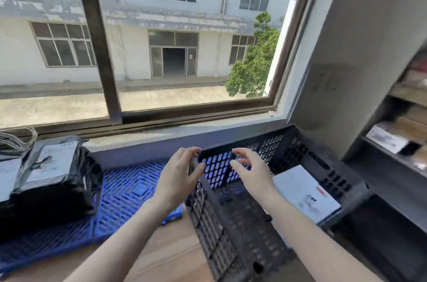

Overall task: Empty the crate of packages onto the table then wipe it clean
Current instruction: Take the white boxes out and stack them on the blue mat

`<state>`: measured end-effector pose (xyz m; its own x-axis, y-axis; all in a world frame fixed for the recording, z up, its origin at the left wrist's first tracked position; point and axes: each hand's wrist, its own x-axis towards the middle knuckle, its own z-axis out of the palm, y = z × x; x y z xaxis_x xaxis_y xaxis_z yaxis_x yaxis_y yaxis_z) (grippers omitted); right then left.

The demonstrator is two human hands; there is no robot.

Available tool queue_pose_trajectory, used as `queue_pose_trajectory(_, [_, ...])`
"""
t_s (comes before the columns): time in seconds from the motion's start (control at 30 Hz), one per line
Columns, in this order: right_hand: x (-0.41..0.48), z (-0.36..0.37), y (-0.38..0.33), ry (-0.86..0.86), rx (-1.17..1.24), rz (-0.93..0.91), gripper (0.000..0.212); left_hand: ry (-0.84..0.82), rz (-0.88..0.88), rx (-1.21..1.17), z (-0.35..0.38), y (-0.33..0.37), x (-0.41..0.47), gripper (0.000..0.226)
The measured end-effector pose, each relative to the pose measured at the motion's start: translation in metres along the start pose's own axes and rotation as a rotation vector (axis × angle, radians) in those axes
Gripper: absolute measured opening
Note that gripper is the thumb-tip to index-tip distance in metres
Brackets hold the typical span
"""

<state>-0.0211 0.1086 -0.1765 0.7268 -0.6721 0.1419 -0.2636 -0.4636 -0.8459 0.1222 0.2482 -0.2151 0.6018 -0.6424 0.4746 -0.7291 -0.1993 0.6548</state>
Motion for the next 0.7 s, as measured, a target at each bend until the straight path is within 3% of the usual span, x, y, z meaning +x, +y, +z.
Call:
queue_pose_trajectory(0.13, [-0.012,-0.073,0.051,0.048,-0.026,0.111,0.029,-0.093,0.020,-0.038,0.065,0.047,0.004,0.034])
queue_pose_trajectory(0.4, [0.020,-0.154,0.131,0.118,-0.143,0.280,0.035,-0.432,-0.042,0.044,0.183,0.087,0.045,0.053])
queue_pose_trajectory(0.7, [0.116,-0.163,0.200,-0.240,-0.380,0.391,0.047,-0.675,-0.286,0.102,0.291,0.056,0.089,0.072])
